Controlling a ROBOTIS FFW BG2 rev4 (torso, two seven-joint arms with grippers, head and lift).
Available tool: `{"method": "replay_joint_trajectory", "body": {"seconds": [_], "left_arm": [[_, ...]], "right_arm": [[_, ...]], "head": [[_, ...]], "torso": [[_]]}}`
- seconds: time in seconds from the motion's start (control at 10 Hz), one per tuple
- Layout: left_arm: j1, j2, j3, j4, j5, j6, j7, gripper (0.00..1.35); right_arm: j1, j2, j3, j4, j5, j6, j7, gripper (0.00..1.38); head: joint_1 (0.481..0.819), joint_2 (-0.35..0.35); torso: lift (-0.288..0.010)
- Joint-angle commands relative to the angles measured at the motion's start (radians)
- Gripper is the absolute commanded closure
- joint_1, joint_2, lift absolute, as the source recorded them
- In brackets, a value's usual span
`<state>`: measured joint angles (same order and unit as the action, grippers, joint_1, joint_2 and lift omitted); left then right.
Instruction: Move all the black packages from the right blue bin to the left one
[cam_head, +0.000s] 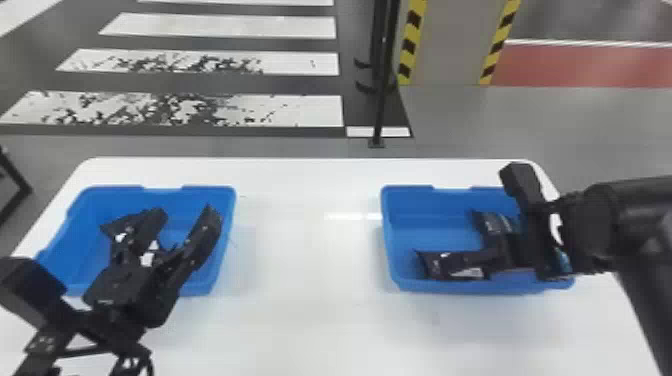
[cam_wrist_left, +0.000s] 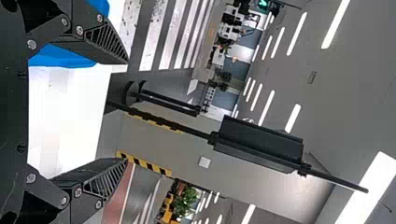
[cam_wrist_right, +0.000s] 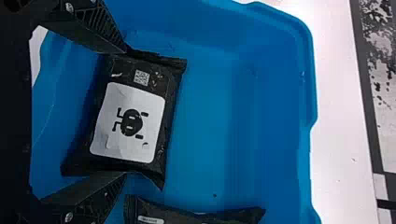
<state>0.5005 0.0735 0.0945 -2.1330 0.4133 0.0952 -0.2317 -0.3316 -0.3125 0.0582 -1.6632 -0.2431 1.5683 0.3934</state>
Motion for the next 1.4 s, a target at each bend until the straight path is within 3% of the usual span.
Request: {"method": "replay_joint_trajectory", "body": {"seconds": [0.0, 0.1, 0.2, 0.3, 0.5, 0.7, 0.8, 1.0, 1.3], "left_arm": [[0.0, 0.0, 0.001, 0.001, 0.002, 0.005, 0.0, 0.32], [0.003, 0.0, 0.003, 0.004, 0.002, 0.008, 0.0, 0.32], [0.005, 0.0, 0.007, 0.004, 0.004, 0.008, -0.002, 0.32], [0.008, -0.001, 0.009, 0.006, 0.006, 0.008, -0.002, 0.32], [0.01, -0.003, 0.015, 0.011, 0.007, 0.003, -0.002, 0.32], [0.015, -0.008, 0.019, 0.019, 0.015, -0.004, 0.0, 0.32], [0.017, -0.008, 0.019, 0.021, 0.021, -0.014, 0.0, 0.32], [0.02, -0.009, 0.021, 0.024, 0.023, -0.026, -0.002, 0.32], [0.02, -0.011, 0.021, 0.026, 0.027, -0.029, -0.002, 0.32]], "right_arm": [[-0.019, 0.003, 0.02, 0.072, -0.022, 0.004, -0.002, 0.09], [-0.024, 0.003, 0.026, 0.108, -0.042, 0.004, -0.002, 0.13], [-0.024, 0.001, 0.026, 0.121, -0.064, 0.004, -0.002, 0.32], [-0.024, 0.001, 0.026, 0.118, -0.08, 0.004, -0.001, 0.66], [-0.017, 0.001, 0.026, 0.116, -0.094, 0.004, -0.001, 0.9], [0.025, 0.001, 0.016, 0.096, -0.152, -0.007, -0.001, 0.91], [0.084, 0.004, -0.02, 0.027, -0.184, -0.064, -0.019, 1.14], [0.167, 0.012, -0.076, -0.115, -0.204, -0.11, -0.059, 1.12], [0.221, 0.018, -0.106, -0.201, -0.224, -0.189, -0.088, 1.12]], "head": [[0.695, -0.024], [0.695, -0.022], [0.695, -0.018], [0.695, -0.011], [0.695, 0.003], [0.695, 0.017], [0.695, 0.03], [0.695, 0.039], [0.695, 0.043]], "torso": [[-0.14], [-0.14], [-0.14], [-0.14], [-0.14], [-0.14], [-0.14], [-0.14], [-0.14]]}}
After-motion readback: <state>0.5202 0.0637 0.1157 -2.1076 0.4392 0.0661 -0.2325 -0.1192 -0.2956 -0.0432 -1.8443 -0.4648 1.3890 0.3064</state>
